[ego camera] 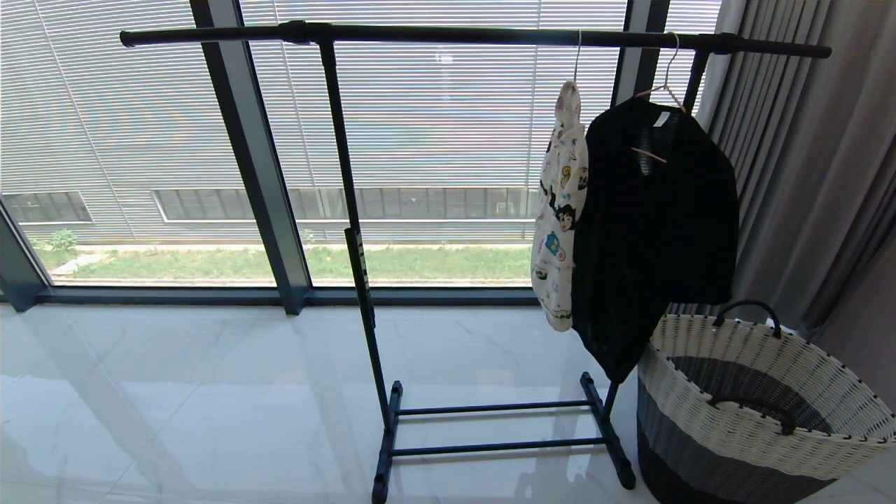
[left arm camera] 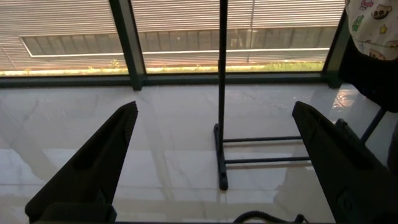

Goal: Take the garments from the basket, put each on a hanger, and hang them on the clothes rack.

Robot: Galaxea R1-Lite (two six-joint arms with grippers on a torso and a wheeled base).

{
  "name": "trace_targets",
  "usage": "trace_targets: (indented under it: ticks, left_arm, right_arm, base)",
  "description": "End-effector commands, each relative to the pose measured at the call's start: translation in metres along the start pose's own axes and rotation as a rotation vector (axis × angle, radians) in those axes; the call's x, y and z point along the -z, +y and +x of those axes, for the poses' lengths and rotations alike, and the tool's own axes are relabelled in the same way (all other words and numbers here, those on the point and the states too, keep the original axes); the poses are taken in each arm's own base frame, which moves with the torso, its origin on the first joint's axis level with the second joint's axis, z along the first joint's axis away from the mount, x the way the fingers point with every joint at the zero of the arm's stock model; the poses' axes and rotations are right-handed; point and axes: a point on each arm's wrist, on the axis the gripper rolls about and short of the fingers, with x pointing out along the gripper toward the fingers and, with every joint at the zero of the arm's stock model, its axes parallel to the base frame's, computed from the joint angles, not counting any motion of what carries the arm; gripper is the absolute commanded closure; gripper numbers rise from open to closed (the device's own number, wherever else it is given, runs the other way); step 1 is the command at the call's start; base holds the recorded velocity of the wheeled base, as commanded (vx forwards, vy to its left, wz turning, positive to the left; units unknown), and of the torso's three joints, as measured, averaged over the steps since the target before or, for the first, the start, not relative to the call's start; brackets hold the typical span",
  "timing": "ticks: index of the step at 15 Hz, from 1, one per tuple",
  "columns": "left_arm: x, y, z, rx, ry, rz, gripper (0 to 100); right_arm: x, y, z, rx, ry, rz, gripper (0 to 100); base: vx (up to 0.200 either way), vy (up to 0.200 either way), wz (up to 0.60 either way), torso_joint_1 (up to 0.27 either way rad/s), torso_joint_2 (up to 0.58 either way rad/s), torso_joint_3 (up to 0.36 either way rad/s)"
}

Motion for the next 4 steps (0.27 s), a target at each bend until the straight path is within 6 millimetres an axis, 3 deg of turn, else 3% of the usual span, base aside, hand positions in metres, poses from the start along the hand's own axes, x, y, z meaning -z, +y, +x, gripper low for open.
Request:
trace_targets:
  ticks: [1,4]
  left_arm:
    - [0.0002,0.0000,-0.0002,-0.001,-0.002,0.000,0]
    - [0.0002,0.0000,-0.0002,0.000,-0.002,0.000,0]
  right_arm:
    - [0.0000,0.0000,0.0000,0.000,0.000,0.000,0]
    - [0.0000,0.0000,0.0000,0.000,0.000,-0.019,0]
  base:
    - [0.000,0.000,0.00,0.000,0.00,0.000]
    - [0.000,0.000,0.00,0.000,0.00,0.000]
